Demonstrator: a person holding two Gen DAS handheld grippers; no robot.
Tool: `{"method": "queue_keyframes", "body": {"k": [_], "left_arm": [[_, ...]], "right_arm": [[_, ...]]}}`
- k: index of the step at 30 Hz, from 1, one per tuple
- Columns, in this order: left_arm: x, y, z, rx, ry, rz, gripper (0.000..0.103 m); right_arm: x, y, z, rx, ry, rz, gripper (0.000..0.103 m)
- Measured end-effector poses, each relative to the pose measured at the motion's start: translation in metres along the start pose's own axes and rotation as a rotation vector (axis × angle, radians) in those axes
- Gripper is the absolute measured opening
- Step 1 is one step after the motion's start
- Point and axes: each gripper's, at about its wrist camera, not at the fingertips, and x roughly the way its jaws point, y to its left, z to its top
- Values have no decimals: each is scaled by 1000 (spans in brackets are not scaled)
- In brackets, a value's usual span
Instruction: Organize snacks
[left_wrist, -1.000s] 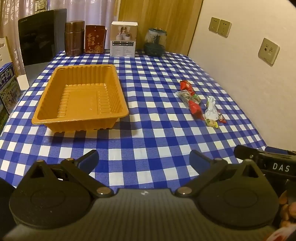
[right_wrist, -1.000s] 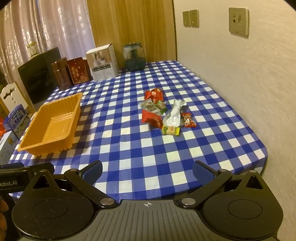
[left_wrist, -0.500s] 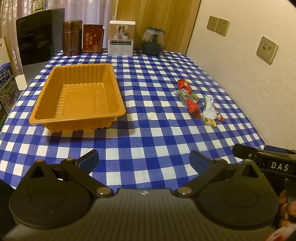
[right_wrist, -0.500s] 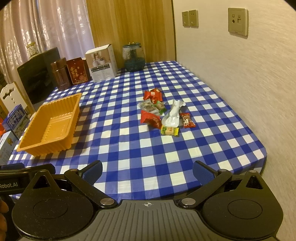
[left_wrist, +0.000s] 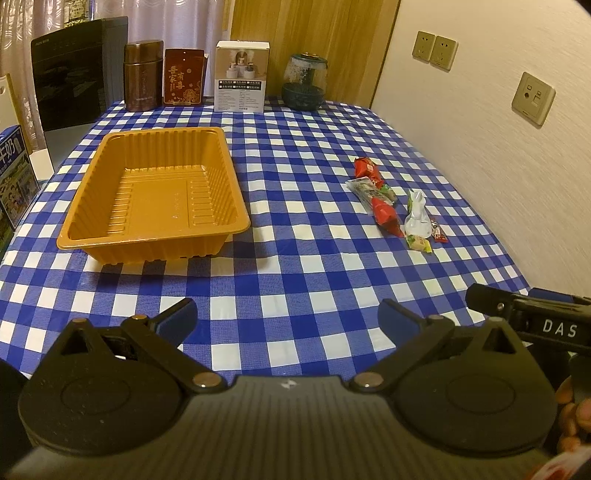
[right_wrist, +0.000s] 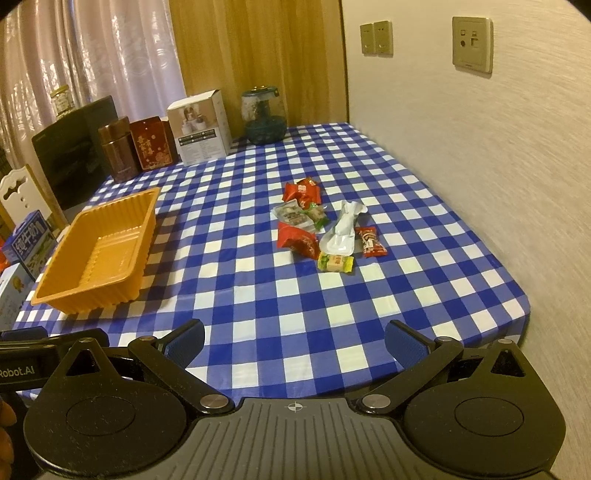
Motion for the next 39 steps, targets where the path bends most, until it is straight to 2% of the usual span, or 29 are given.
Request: {"method": "queue_keyframes", "body": {"k": [39], "left_arm": [[1, -1, 0, -2, 2, -3, 103]], "right_arm": [[1, -2, -1, 1, -1, -3, 103]]}}
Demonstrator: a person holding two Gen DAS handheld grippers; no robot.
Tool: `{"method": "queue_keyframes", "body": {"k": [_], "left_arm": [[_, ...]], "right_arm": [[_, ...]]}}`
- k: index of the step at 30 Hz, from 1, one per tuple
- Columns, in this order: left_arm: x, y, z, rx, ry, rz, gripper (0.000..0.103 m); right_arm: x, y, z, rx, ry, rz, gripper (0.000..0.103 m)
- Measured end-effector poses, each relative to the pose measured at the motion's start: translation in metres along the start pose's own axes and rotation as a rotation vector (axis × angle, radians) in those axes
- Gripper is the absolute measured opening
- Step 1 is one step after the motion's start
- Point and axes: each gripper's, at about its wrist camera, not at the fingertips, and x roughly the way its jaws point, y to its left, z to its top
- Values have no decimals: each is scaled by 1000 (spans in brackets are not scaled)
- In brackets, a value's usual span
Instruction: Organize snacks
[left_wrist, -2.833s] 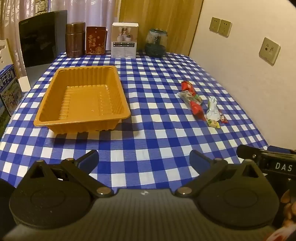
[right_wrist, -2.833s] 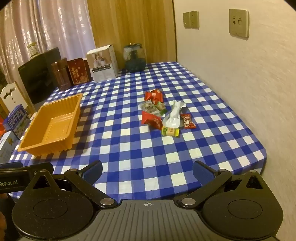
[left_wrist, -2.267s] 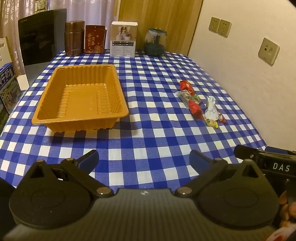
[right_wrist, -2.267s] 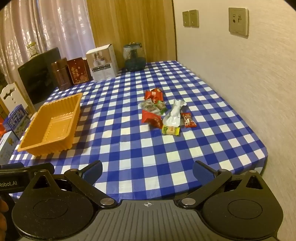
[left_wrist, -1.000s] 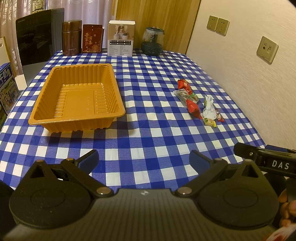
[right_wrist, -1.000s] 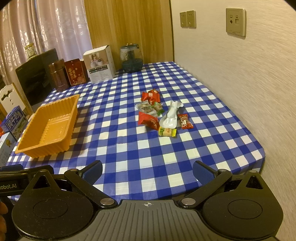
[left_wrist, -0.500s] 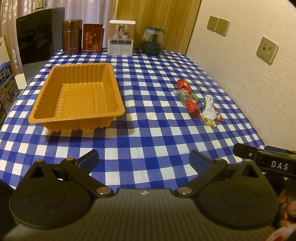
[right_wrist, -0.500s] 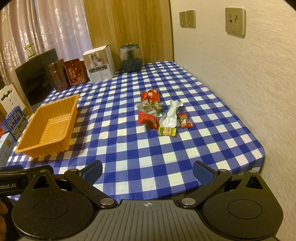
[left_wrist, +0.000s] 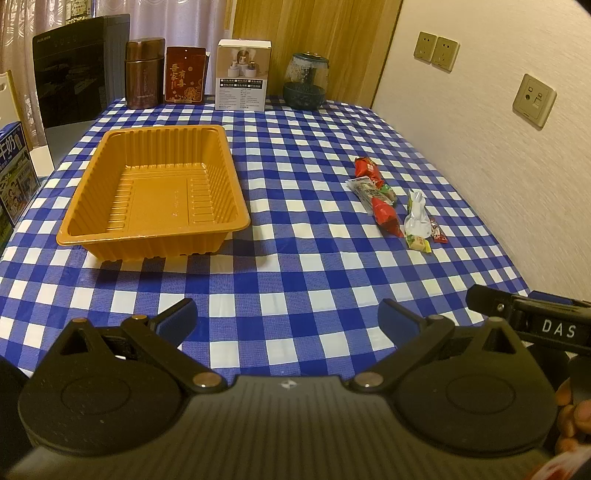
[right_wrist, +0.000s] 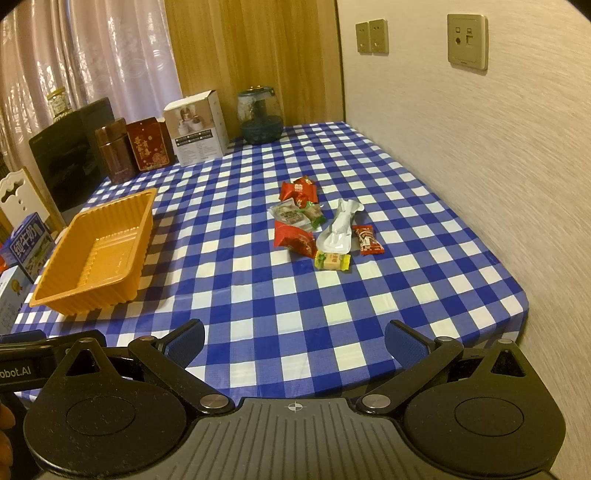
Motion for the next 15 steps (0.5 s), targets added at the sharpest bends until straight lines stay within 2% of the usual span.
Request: {"method": "queue_keyframes", "body": {"k": [15], "left_arm": [[0, 0, 0, 0, 0, -1, 103]], "right_arm": [[0, -5, 2, 7, -3, -3, 103]]}}
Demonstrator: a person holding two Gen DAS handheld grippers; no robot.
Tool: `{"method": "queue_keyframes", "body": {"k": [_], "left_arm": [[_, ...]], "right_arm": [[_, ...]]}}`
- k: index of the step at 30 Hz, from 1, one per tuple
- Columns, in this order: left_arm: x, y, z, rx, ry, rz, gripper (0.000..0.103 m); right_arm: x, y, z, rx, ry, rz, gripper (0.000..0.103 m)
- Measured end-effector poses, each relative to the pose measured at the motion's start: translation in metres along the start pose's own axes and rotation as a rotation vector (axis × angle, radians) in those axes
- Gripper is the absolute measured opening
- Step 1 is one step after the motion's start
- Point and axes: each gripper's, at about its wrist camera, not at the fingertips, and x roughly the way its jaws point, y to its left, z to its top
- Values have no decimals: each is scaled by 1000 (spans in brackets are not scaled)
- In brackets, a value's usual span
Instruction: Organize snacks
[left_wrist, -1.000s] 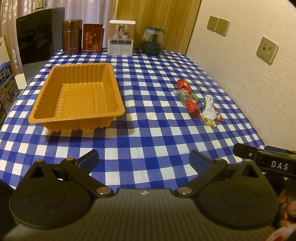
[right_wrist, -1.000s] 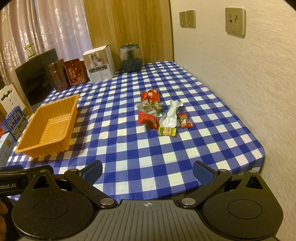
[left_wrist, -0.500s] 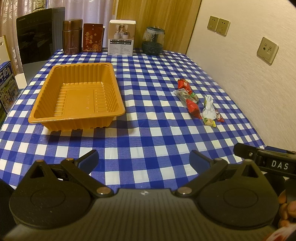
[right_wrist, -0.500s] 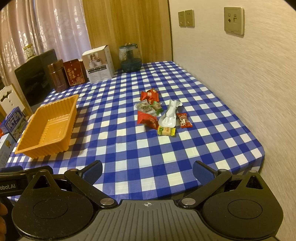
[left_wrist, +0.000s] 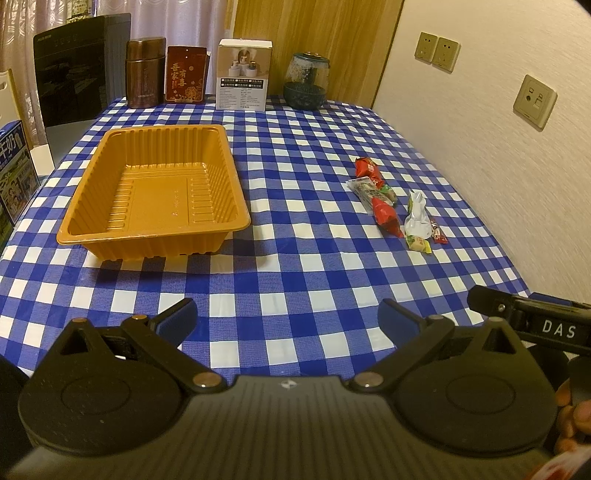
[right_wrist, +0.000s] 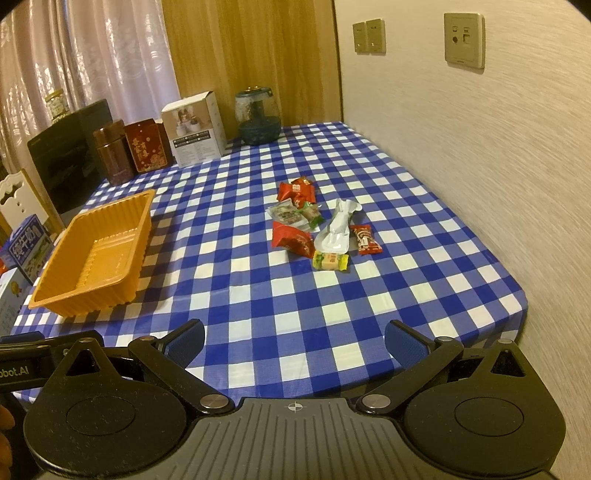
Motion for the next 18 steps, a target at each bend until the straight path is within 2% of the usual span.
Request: {"method": "queue_keyframes", "body": {"k": [8, 18], "left_arm": [[10, 2, 5, -20, 0, -17, 103], [58, -20, 30, -12, 19, -74, 103]], "right_arm": [[8, -9, 0, 44, -16, -35, 103], [45, -44, 22, 113, -56, -75, 102]]}}
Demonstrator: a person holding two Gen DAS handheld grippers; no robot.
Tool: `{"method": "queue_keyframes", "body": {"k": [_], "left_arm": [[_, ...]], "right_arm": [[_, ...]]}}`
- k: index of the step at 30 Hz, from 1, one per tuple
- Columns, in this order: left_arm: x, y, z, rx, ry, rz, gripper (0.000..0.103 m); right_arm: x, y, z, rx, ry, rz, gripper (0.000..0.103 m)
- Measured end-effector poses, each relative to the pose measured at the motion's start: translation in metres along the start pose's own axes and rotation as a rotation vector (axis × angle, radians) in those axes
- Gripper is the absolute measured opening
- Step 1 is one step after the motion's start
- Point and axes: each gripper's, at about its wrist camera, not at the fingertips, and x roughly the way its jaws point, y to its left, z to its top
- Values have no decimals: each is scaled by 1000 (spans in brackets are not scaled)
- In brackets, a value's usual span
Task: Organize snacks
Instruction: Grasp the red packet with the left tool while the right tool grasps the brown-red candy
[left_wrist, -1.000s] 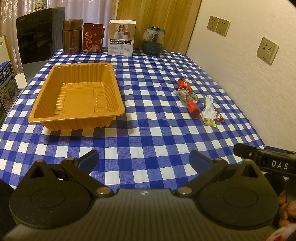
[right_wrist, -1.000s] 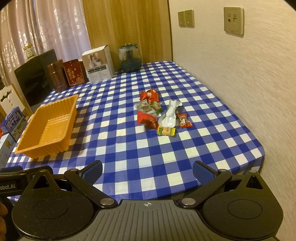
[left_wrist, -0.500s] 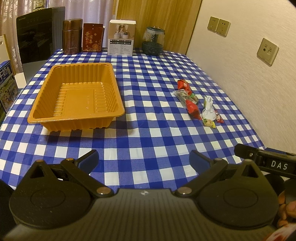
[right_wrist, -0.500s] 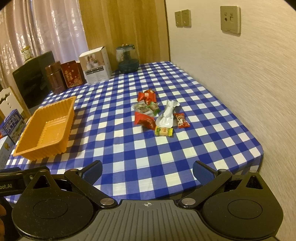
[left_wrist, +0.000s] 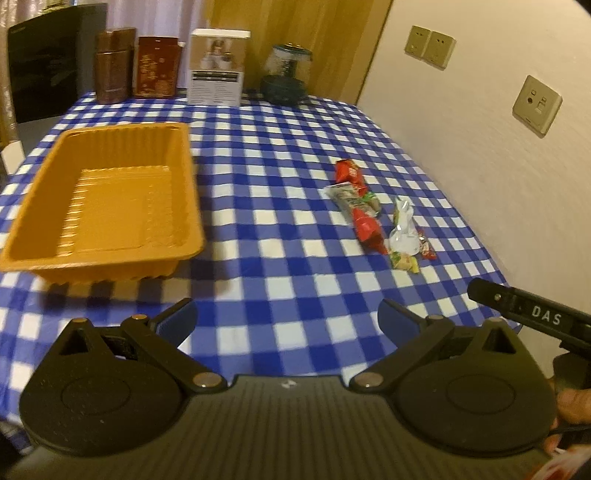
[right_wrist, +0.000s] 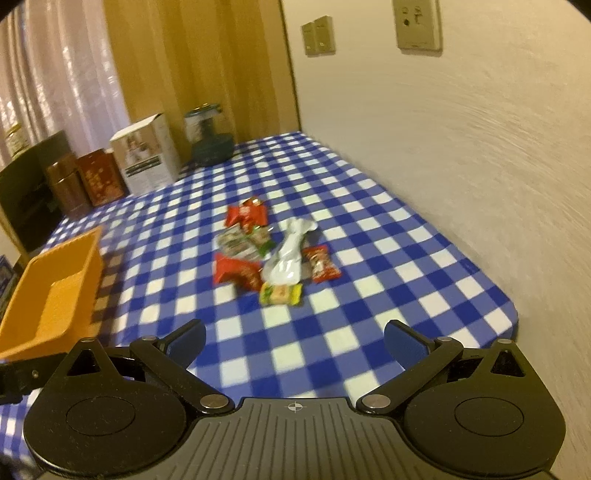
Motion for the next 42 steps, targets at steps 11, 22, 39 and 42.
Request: {"method": "queue_keyframes", "body": {"k": [11, 22, 39, 42], "left_arm": [[79, -41, 39, 156, -4, -71, 94], [144, -88, 71, 535, -44, -178, 79], [185, -88, 61, 662, 104, -287, 38], [184, -85, 55, 619, 100, -266, 38]], "right_arm": [[67, -33, 25, 50, 20, -5, 79], [121, -53, 44, 60, 54, 34, 58], [155, -63, 49, 58, 110, 72, 50], [158, -58, 48, 32, 121, 79, 50]]}}
